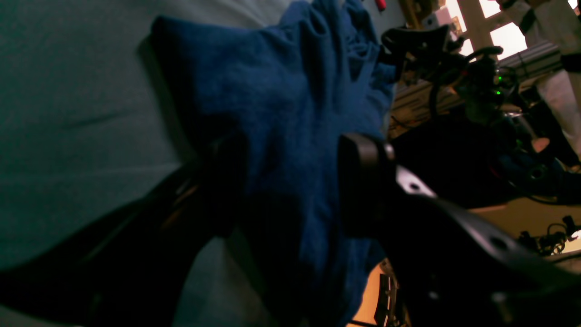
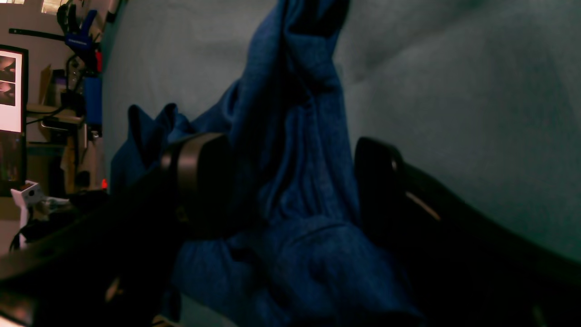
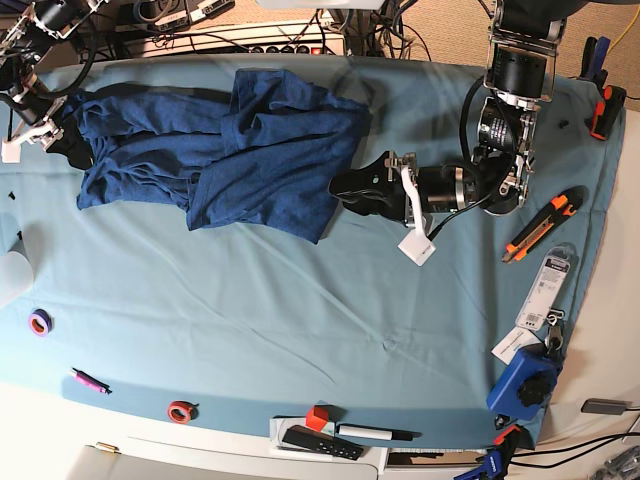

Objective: Layout the t-shirt on the table in an organized manner, then fold the t-shirt properly

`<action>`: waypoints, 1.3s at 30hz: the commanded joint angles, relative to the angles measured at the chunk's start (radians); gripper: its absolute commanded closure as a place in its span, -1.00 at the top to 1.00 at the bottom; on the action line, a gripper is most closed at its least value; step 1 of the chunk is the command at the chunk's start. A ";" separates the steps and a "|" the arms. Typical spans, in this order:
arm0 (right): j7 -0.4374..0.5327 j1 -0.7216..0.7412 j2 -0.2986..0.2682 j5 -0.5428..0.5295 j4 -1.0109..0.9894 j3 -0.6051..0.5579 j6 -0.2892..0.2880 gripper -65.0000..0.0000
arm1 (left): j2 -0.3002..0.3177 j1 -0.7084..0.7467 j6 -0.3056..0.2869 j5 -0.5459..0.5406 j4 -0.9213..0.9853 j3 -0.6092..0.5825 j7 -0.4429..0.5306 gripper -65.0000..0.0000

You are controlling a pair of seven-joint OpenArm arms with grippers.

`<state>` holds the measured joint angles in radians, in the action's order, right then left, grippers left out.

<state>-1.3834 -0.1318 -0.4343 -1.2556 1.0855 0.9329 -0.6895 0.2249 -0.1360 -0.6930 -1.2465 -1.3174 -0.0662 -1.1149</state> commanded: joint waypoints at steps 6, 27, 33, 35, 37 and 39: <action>-0.013 0.000 -0.023 -0.012 0.009 -0.047 -0.009 0.31 | 0.002 -0.019 -0.005 -0.029 -0.016 0.003 0.016 -0.02; -0.013 0.002 -0.026 -0.030 0.010 -0.185 -0.009 -1.00 | 0.006 -0.050 -0.005 -0.029 -0.084 0.105 -0.003 -0.02; -0.013 0.002 -0.025 -0.228 0.029 -0.185 -0.009 -1.00 | 0.032 -0.042 -0.005 -0.029 -0.092 0.168 -0.040 -0.02; -0.013 0.002 -0.023 -0.228 0.063 -0.185 -0.009 -1.00 | 0.053 -0.038 -0.005 -0.029 -0.092 0.169 -0.040 -0.02; -0.013 0.001 -0.019 -0.228 0.112 -0.185 -0.009 -1.00 | 0.069 -0.030 -0.005 -0.030 -0.092 0.169 -0.040 -0.02; -0.013 0.001 -0.009 -0.228 0.165 -0.185 -0.009 -1.00 | 0.078 -0.020 -0.005 -0.029 -0.092 0.169 -0.041 -0.02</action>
<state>-1.4120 -0.1383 -0.4255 -1.4498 1.2369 0.7422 -0.6964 0.2966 -0.1383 -0.6933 -1.2446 -1.3914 0.0994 -1.1675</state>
